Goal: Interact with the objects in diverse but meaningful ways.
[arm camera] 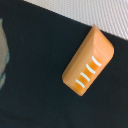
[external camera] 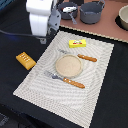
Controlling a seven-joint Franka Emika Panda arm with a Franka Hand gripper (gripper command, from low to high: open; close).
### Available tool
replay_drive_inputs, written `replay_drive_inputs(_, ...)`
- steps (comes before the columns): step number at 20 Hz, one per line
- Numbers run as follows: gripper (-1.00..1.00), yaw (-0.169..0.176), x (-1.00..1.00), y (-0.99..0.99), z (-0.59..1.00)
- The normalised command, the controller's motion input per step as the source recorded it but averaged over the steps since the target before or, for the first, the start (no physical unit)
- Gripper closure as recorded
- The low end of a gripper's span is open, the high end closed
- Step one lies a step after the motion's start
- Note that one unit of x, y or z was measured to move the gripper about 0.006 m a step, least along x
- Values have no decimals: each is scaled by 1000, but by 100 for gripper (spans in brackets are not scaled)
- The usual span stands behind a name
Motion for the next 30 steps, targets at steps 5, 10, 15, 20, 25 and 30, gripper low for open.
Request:
replay_drive_inputs(5, -100, -187, -580, -195, -513)
replay_drive_inputs(10, -100, -156, -671, -123, -587)
replay_drive_inputs(15, -100, -111, -678, -135, -548)
replay_drive_inputs(20, -100, -9, -486, -13, -302)
replay_drive_inputs(25, -100, 0, -345, 0, -294)
replay_drive_inputs(30, -100, 0, -123, 47, -277)
